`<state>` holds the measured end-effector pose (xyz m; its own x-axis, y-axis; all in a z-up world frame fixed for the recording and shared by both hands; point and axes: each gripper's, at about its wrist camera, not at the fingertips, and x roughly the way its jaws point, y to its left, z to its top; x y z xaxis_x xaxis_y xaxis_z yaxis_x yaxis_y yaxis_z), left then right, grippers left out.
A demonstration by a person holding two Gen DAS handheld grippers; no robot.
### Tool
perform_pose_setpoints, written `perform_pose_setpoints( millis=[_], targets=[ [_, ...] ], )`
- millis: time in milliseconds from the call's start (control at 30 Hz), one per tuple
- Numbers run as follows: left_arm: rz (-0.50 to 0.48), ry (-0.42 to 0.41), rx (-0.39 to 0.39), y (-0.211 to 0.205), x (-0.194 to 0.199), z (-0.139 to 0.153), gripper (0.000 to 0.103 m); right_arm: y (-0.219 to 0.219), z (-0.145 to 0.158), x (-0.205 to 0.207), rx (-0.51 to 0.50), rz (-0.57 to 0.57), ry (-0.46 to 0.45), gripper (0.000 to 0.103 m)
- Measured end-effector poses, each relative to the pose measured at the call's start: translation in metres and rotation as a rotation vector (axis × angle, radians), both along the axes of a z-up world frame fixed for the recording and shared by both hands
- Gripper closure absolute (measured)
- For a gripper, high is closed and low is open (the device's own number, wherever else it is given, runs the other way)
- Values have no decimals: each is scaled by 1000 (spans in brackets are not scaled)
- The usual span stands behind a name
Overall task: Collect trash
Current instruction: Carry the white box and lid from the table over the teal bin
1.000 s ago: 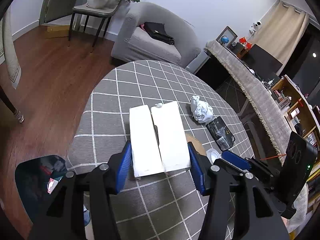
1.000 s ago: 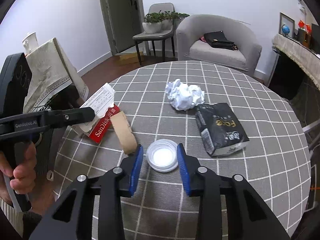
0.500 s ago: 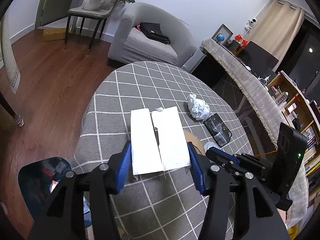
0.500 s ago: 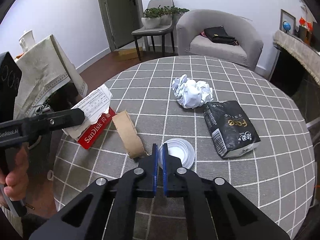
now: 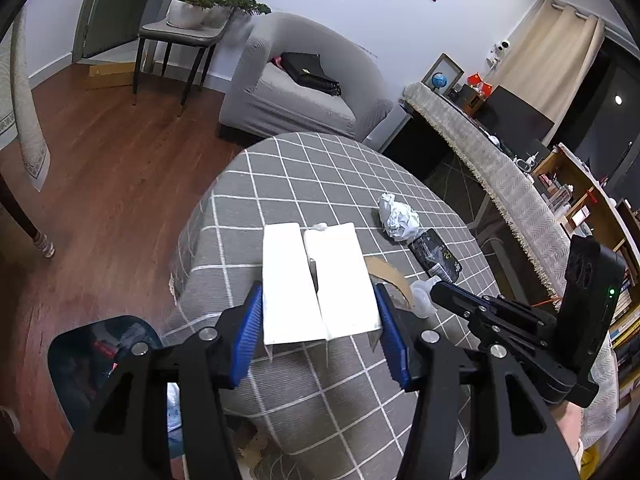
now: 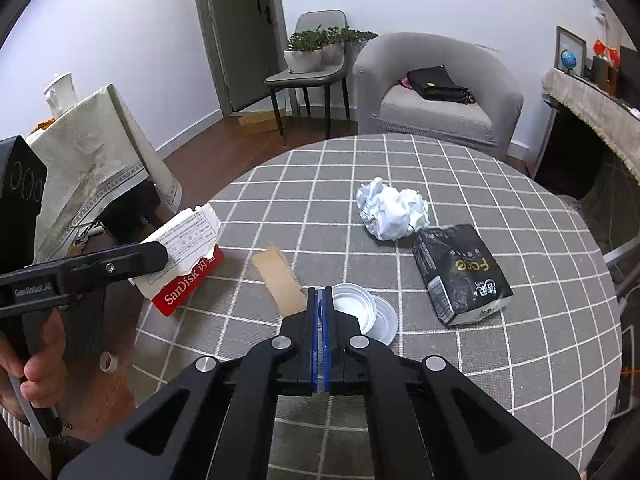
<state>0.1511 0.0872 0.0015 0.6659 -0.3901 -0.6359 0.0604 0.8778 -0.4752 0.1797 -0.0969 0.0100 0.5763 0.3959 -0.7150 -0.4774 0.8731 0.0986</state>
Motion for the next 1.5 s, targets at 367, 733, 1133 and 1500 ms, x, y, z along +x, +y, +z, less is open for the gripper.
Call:
perform_pose_setpoints(
  millis=[367,733,1133,1500],
  targets=[
    [65,-47,27,39,-18,15,47,44,22,-17,43,88,-63,102],
    [142,-17,126,89,-39,9,48,119,26,-35,64,212,-68,102],
    [152,152,252,138,-63,-49,48,193,2,-49,58,329,15,102],
    [83,320,325,152,-76,-111,48,234,-27,-53,5,373,94,102]
  ],
)
